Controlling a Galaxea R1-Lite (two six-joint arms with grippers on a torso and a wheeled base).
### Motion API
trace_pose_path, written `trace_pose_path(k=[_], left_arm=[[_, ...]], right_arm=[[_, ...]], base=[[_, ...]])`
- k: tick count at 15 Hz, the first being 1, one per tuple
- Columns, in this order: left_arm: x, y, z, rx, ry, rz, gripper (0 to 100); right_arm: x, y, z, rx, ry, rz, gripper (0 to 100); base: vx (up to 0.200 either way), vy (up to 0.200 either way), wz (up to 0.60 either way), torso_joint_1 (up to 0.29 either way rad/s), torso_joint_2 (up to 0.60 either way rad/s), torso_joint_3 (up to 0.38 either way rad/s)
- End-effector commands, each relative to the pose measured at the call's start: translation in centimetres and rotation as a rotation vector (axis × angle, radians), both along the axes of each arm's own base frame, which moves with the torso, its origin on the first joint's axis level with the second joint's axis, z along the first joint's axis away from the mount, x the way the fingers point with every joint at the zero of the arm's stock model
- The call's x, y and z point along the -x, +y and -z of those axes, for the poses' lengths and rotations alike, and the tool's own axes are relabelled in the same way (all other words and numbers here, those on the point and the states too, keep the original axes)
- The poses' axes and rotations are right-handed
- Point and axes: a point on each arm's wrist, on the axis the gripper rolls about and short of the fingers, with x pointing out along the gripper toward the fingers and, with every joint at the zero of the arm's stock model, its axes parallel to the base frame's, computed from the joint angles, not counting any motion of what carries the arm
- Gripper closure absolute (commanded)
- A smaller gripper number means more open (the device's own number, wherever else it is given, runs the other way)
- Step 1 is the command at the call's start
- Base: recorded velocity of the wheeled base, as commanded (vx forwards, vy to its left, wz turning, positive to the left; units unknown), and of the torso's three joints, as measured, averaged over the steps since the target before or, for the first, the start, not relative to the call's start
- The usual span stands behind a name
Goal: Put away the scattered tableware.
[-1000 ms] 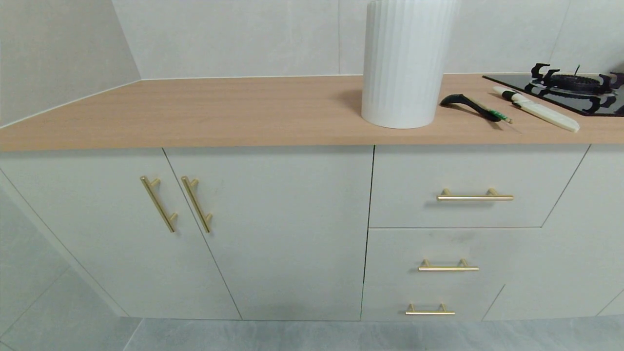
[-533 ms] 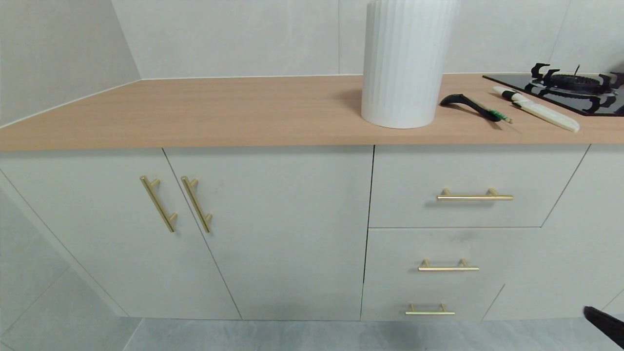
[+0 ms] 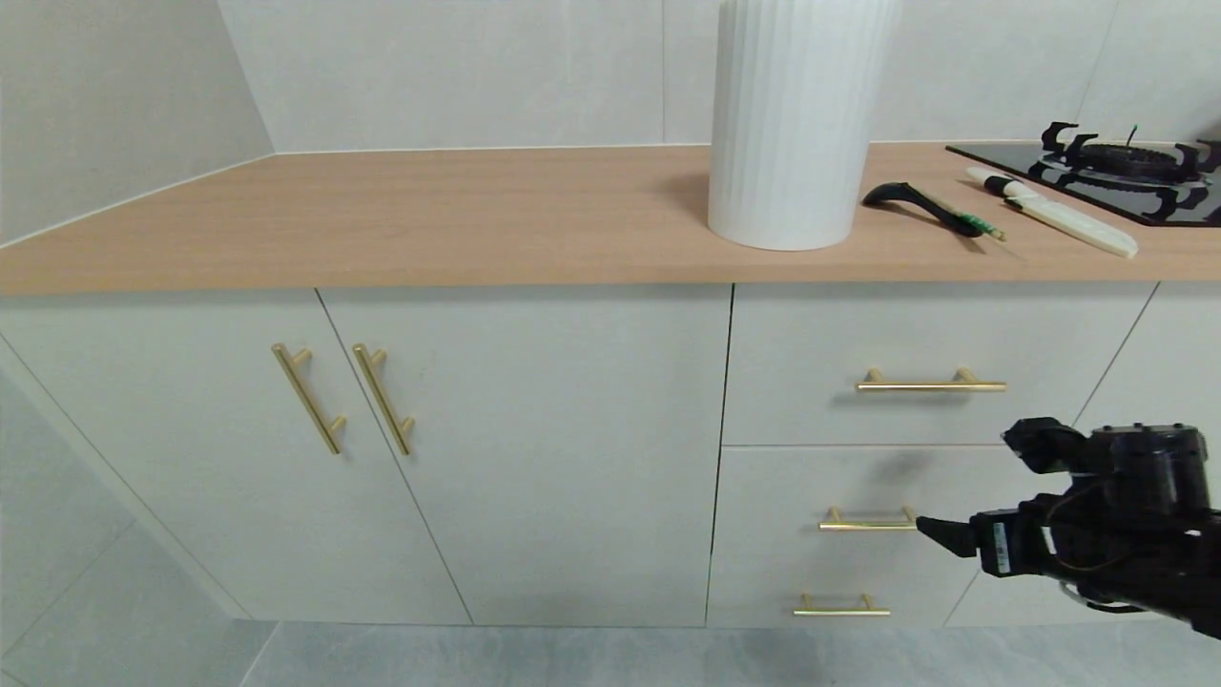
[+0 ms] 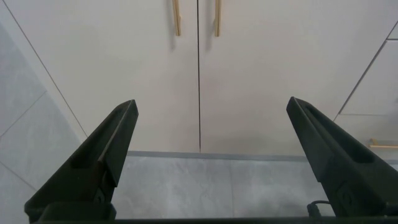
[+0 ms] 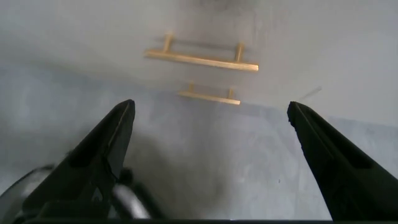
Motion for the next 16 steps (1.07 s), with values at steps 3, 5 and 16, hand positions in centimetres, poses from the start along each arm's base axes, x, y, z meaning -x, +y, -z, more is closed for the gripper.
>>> trace_pose_path(k=[3, 5, 16], left_arm=[[0.0, 0.0, 0.0, 0.001, 0.002, -0.001, 0], [0.0, 0.0, 0.0, 0.001, 0.001, -0.001, 0], [0.0, 0.0, 0.0, 0.001, 0.001, -0.001, 0]], right_arm=[[-3.6, 0.9, 8.3, 0.063, 0.009, 0.095, 0], [-4.0, 1.1, 9.0, 0.061, -0.022, 0.11, 0], [-5.6, 2.4, 10.7, 0.071, -0.145, 0.166, 0]], base=[[0.0, 0.0, 0.0, 0.0, 0.0, 0.0], [0.0, 0.0, 0.0, 0.0, 0.0, 0.0], [0.0, 0.0, 0.0, 0.0, 0.0, 0.0]])
